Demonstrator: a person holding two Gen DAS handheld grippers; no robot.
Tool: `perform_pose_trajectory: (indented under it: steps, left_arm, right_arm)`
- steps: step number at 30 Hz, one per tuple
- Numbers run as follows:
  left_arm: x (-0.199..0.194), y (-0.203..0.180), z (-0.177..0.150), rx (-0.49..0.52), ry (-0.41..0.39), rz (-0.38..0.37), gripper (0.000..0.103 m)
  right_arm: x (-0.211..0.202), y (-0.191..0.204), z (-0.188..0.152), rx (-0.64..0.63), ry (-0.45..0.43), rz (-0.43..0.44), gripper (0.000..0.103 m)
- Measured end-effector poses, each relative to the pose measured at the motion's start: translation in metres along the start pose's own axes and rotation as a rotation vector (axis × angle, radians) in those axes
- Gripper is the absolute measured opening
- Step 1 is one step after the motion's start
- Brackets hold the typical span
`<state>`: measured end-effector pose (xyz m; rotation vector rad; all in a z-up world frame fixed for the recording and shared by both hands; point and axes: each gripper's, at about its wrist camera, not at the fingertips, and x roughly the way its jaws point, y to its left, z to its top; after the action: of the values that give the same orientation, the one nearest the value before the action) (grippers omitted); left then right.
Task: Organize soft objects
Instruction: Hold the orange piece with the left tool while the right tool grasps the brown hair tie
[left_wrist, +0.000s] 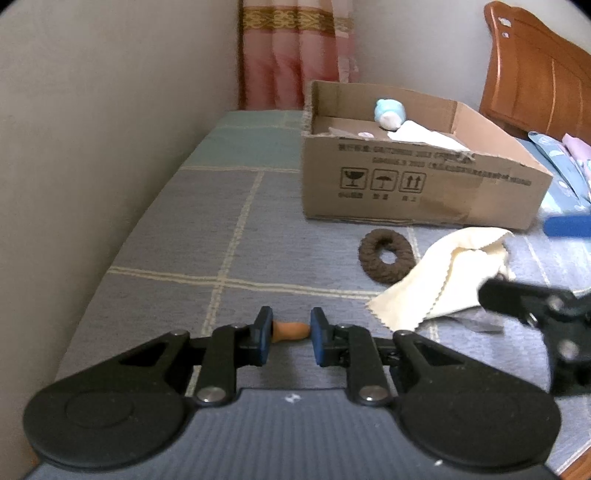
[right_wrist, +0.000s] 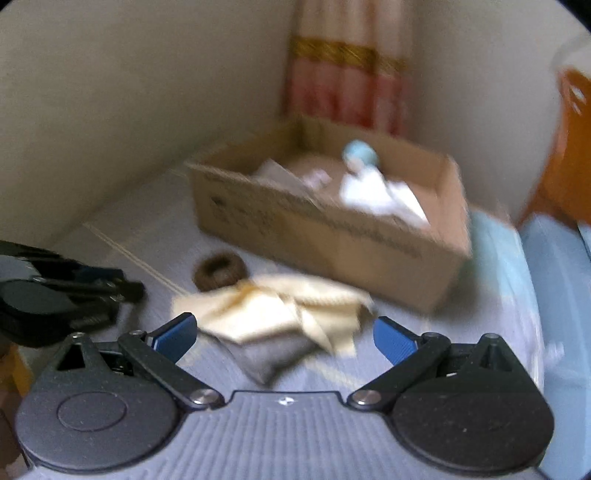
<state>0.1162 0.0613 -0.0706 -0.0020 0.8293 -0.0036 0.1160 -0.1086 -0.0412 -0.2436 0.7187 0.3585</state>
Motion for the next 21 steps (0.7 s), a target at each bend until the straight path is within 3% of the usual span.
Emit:
perform_pose_trajectory:
  steps: [2, 4, 9, 18, 21]
  left_arm:
    - [-0.001, 0.001, -0.001, -0.002, -0.002, -0.003, 0.02]
    - [-0.001, 0.002, -0.002, -0.006, -0.005, -0.004, 0.02]
    - [-0.002, 0.004, -0.004, -0.019, -0.01, -0.007, 0.02]
    - [-0.003, 0.004, -0.006, -0.013, -0.017, -0.009, 0.02]
    - [-0.003, 0.004, -0.006, -0.01, -0.016, -0.011, 0.02]
  right_arm:
    - [0.005, 0.009, 0.009, -0.083, -0.034, 0.01, 0.097]
    - [0.015, 0.018, 0.017, -0.171, -0.049, 0.03, 0.083]
    - [0.048, 0.024, 0.034, -0.233, -0.019, 0.12, 0.069]
    - [0.085, 0.022, 0.039, -0.199, 0.076, 0.216, 0.065]
    - [0.089, 0.024, 0.036, -0.19, 0.079, 0.218, 0.058]
